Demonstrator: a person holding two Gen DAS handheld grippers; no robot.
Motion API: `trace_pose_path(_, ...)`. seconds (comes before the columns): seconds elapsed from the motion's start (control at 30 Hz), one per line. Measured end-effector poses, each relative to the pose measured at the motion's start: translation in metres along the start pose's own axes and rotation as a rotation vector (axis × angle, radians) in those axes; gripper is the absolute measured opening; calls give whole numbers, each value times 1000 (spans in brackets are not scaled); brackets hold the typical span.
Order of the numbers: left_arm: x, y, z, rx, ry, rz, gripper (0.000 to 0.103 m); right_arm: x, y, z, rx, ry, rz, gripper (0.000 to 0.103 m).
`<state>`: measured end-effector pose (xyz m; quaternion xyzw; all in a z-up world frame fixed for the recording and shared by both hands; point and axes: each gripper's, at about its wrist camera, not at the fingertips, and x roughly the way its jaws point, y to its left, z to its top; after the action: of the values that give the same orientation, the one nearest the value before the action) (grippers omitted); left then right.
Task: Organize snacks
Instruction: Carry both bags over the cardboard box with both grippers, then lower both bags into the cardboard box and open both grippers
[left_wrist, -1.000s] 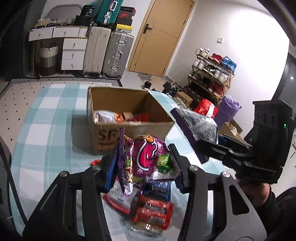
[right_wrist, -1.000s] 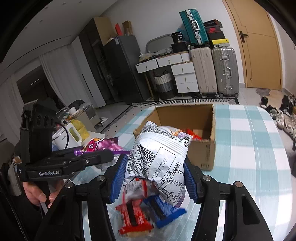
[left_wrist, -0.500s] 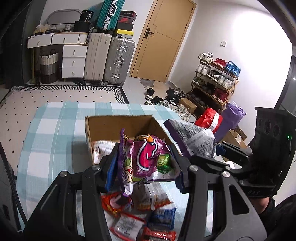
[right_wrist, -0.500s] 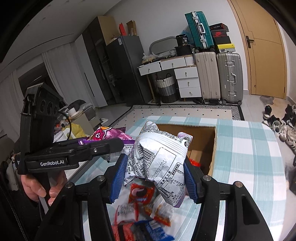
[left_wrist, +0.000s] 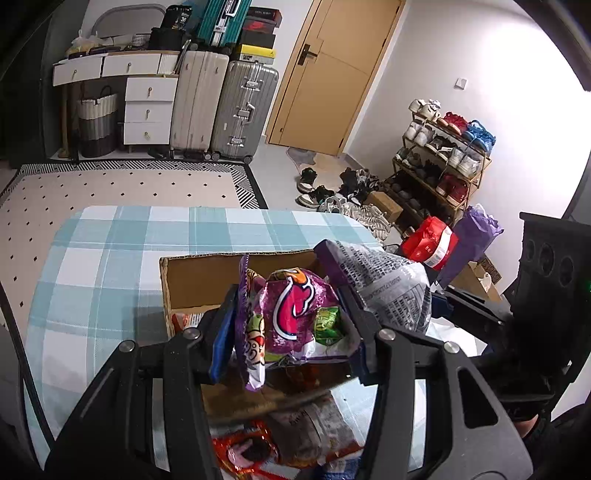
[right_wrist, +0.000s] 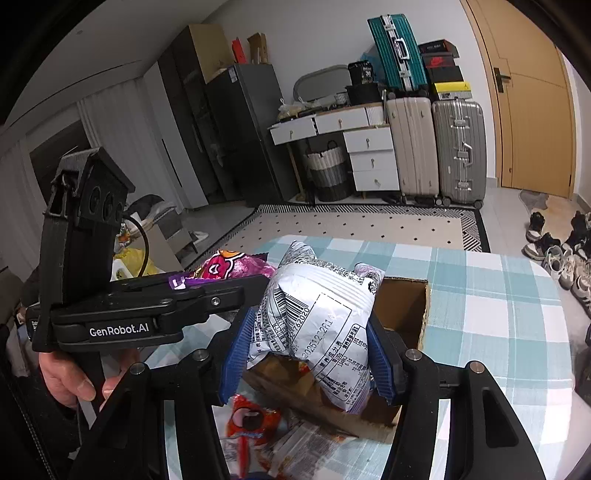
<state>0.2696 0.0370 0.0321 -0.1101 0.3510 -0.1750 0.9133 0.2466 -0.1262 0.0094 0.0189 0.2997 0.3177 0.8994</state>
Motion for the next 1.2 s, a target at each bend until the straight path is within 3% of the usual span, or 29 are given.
trace_pose_path(0.5, 79, 35, -2, -22, 59, 5, 48, 52, -35, -8, 37, 59, -24, 59)
trace_pose_path(0.63, 88, 47, -1, -53, 63, 15, 55, 63, -41, -9, 48, 52, -24, 63)
trace_pose_path(0.77, 85, 48, -1, -27, 61, 53, 59, 63, -44, -8, 50, 36, -39, 83)
trace_pose_path(1.2, 31, 33, -12, -8, 15, 84, 61, 15, -34, -7, 46, -39, -49, 84)
